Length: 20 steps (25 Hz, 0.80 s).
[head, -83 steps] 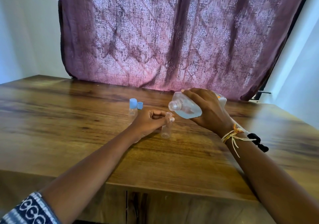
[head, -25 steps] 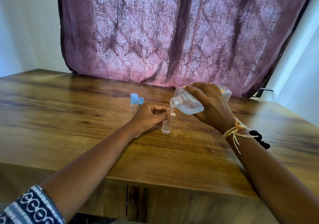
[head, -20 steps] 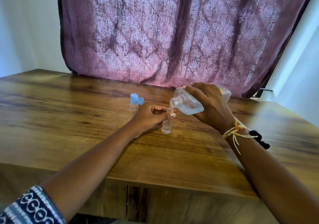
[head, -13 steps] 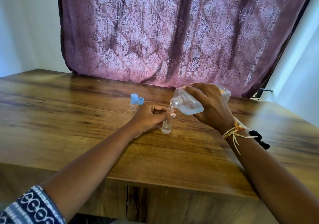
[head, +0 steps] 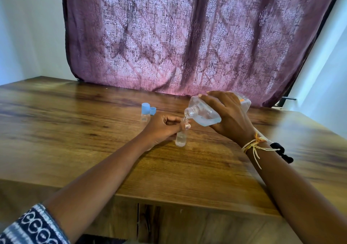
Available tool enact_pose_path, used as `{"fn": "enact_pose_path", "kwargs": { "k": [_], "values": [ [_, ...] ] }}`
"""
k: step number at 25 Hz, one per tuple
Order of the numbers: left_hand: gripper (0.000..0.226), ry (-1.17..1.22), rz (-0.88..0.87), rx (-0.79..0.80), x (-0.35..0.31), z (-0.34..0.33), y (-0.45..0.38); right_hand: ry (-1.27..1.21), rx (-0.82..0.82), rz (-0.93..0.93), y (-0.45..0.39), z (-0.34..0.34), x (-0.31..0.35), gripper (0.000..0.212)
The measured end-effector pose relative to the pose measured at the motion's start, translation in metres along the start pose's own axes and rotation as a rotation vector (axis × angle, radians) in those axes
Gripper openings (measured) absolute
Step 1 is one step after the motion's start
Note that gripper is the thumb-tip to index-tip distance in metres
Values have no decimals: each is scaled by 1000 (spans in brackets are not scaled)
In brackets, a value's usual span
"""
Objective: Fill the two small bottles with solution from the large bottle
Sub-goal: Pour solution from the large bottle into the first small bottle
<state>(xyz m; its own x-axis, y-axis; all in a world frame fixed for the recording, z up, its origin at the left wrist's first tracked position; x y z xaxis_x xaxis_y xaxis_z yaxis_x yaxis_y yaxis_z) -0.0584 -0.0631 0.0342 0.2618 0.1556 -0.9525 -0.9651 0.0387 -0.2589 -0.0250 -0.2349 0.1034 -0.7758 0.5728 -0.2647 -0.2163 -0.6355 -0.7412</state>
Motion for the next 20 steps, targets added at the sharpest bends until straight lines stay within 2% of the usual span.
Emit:
{"fn": "enact_pose_path", "kwargs": {
  "k": [7,20],
  "values": [
    [19,-30,-14,-5,-1,1,0,-6,-3,3,-1,2,1,53],
    [13,-2,-9,4,0,0,0,-1,-19,-1,-1,0,-3,52]
  ]
}}
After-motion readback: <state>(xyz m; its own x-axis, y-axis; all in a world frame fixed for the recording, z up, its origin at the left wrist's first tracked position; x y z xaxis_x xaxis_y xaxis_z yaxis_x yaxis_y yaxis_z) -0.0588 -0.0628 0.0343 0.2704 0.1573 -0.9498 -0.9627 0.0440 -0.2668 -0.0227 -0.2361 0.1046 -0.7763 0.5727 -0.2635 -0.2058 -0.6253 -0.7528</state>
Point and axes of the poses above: each hand's wrist, its own y-axis away from the middle knuckle, its own z-axis out of the back of the hand, x = y × z, the point moved 7 cm from there along -y, towards the middle knuckle, and after that the axes turned 4 degrees about -y, right-handed, at the moved point
